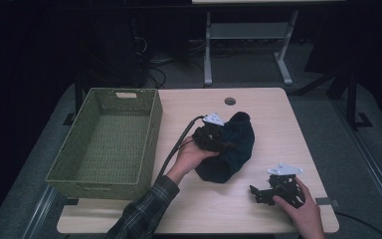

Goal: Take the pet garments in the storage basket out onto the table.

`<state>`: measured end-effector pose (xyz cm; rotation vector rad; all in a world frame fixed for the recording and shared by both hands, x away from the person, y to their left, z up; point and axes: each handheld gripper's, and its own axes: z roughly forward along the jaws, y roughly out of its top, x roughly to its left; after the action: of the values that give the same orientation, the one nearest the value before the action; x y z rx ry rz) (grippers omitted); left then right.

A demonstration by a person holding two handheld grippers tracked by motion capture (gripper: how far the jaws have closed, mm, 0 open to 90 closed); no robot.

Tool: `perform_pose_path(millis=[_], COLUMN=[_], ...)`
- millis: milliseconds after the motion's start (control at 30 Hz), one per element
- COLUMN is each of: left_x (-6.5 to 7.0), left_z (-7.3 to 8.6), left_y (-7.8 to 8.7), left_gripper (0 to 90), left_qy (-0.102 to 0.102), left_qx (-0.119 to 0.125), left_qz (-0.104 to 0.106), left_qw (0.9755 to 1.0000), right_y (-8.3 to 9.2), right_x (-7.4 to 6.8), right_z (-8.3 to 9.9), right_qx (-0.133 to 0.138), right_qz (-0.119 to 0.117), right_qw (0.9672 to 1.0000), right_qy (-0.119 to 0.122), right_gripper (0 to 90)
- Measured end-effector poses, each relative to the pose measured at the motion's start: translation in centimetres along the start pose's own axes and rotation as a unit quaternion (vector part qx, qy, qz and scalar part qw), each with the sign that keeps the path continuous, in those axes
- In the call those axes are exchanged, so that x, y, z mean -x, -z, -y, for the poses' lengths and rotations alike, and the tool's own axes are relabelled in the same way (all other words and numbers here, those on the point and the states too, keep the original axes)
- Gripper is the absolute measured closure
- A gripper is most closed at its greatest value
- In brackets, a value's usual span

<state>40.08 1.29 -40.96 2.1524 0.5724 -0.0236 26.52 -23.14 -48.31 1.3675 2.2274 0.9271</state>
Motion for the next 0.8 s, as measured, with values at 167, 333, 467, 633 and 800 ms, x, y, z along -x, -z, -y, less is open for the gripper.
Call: perform_pose_path(millis=[167, 333, 467, 633, 800], left_x=[-0.4, -0.7, -1.0, -1.1, -0.8], left_z=[0.8, 1.3, 1.4, 1.4, 1.1], left_y=[-2.2, -3.7, -4.1, -4.2, -4.1], left_gripper=[63.4, 63.0, 61.6, 55.1, 44.1], left_qy=[-0.006, 0.003, 0.007, 0.006, 0.003], left_qx=[-0.023, -0.033, -0.039, -0.042, -0.035], left_qz=[-0.006, -0.006, -0.005, -0.007, -0.014], left_qw=[0.9997, 0.9994, 0.9992, 0.9991, 0.9993], right_y=[0.0, 0.0, 0.0, 0.0, 0.0], right_x=[0.0, 0.0, 0.0, 0.0, 0.0], right_z=[0.0, 0.0, 0.0, 0.0, 0.0], right_qx=[0.000, 0.000, -0.001, 0.000, 0.000], right_qz=[0.000, 0.000, 0.000, 0.001, 0.000], right_qw=[1.0000, 1.0000, 1.0000, 1.0000, 1.0000], right_qy=[0.000, 0.002, 0.000, 0.001, 0.001], right_gripper=[0.0, 0.0, 0.0, 0.0, 0.0])
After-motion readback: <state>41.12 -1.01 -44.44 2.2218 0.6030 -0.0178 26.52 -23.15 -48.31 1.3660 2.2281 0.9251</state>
